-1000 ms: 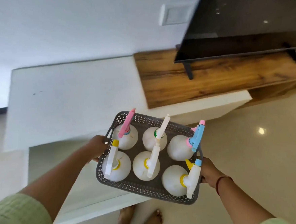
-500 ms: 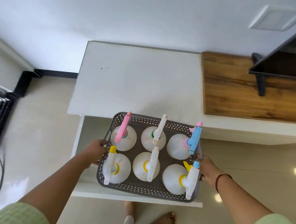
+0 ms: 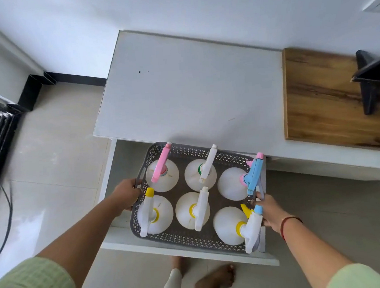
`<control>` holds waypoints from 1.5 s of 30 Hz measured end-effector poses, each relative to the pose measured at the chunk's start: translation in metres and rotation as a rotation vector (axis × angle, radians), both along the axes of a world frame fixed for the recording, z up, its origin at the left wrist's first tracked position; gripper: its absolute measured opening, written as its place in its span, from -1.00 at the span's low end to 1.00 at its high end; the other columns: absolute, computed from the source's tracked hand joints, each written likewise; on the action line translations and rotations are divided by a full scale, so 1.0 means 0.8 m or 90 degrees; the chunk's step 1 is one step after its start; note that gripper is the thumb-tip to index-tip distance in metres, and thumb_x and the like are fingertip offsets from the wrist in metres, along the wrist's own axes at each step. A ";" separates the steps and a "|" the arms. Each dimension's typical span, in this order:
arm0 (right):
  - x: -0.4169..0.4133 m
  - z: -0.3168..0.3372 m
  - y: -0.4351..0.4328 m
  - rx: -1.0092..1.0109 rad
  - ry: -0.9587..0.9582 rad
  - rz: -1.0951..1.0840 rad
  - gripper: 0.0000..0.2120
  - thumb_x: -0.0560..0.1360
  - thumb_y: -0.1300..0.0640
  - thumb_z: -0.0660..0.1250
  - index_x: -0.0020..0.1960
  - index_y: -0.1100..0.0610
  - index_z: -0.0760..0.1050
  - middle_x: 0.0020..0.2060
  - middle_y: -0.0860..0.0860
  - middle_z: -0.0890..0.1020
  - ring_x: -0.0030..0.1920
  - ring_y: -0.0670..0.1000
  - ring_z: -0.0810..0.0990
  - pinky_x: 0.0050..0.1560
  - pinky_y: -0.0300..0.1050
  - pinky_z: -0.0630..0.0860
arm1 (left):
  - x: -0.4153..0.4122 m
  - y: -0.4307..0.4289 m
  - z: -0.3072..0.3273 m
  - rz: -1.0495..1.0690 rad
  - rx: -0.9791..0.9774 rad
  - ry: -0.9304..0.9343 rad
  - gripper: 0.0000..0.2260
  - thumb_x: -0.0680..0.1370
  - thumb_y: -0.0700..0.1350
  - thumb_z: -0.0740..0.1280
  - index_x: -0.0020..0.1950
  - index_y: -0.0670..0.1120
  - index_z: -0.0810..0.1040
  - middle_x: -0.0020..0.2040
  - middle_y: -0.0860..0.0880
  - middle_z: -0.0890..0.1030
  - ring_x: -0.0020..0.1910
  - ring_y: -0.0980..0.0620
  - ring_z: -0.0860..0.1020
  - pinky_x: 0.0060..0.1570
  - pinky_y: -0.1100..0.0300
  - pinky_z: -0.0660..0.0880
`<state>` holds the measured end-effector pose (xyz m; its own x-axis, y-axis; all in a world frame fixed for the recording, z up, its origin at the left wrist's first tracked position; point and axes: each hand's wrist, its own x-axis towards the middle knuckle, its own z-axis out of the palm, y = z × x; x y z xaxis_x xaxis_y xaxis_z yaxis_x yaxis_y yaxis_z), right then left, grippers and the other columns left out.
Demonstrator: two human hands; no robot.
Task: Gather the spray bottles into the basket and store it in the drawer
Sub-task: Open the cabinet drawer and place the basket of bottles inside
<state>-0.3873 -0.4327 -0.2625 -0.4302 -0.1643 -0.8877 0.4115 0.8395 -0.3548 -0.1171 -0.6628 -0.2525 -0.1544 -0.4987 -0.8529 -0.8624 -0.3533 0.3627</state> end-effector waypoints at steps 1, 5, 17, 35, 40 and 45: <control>0.002 -0.006 0.000 0.006 0.004 0.004 -0.75 0.59 0.34 0.11 0.16 0.17 0.49 -0.16 0.15 0.55 -0.24 0.07 0.53 -0.29 -0.09 0.51 | 0.000 -0.001 -0.005 -0.003 0.001 -0.002 -0.74 0.61 -0.24 0.20 0.26 -0.12 0.53 -0.06 -0.21 0.58 -0.19 -0.12 0.54 -0.21 0.10 0.57; 0.006 -0.036 0.002 0.022 0.022 0.035 -0.67 0.58 0.32 0.10 0.28 0.19 0.48 0.04 0.24 0.59 -0.02 0.18 0.56 0.05 0.14 0.56 | -0.003 -0.003 -0.030 -0.007 -0.002 -0.004 -0.74 0.60 -0.25 0.21 0.27 -0.14 0.53 0.01 -0.27 0.61 -0.12 -0.16 0.57 -0.05 -0.02 0.59; -0.007 -0.162 -0.001 0.046 0.031 0.073 -0.73 0.57 0.23 0.14 0.20 0.18 0.53 0.01 0.25 0.60 0.11 0.28 0.57 0.18 0.26 0.51 | -0.011 0.003 -0.136 0.024 -0.002 -0.048 -0.69 0.60 -0.25 0.21 0.34 -0.18 0.47 0.08 -0.31 0.60 -0.09 -0.18 0.56 0.04 -0.12 0.58; -0.021 -0.287 -0.025 0.043 0.097 0.178 -0.75 0.55 0.25 0.16 0.16 0.20 0.52 -0.13 0.13 0.52 -0.08 0.17 0.54 -0.10 -0.02 0.51 | -0.022 -0.011 -0.237 0.056 -0.021 -0.061 -0.69 0.57 -0.33 0.23 0.31 -0.25 0.48 -0.14 -0.18 0.53 -0.21 -0.15 0.49 -0.18 0.09 0.54; -0.019 -0.302 -0.022 0.057 0.081 0.159 -0.77 0.56 0.19 0.18 0.17 0.19 0.50 -0.06 0.14 0.56 -0.01 0.21 0.57 -0.18 -0.08 0.54 | -0.025 -0.017 -0.251 0.048 -0.013 -0.063 -0.69 0.55 -0.34 0.24 0.29 -0.28 0.48 -0.17 -0.16 0.49 -0.35 -0.06 0.44 -0.15 0.10 0.53; -0.024 -0.313 -0.025 0.059 0.091 0.163 -0.75 0.56 0.18 0.17 0.17 0.15 0.52 0.00 0.21 0.61 -0.01 0.24 0.60 -0.17 -0.04 0.54 | -0.025 -0.013 -0.266 0.058 -0.002 -0.067 -0.68 0.54 -0.36 0.22 0.29 -0.30 0.46 -0.11 -0.18 0.48 -0.16 -0.14 0.44 0.15 -0.19 0.49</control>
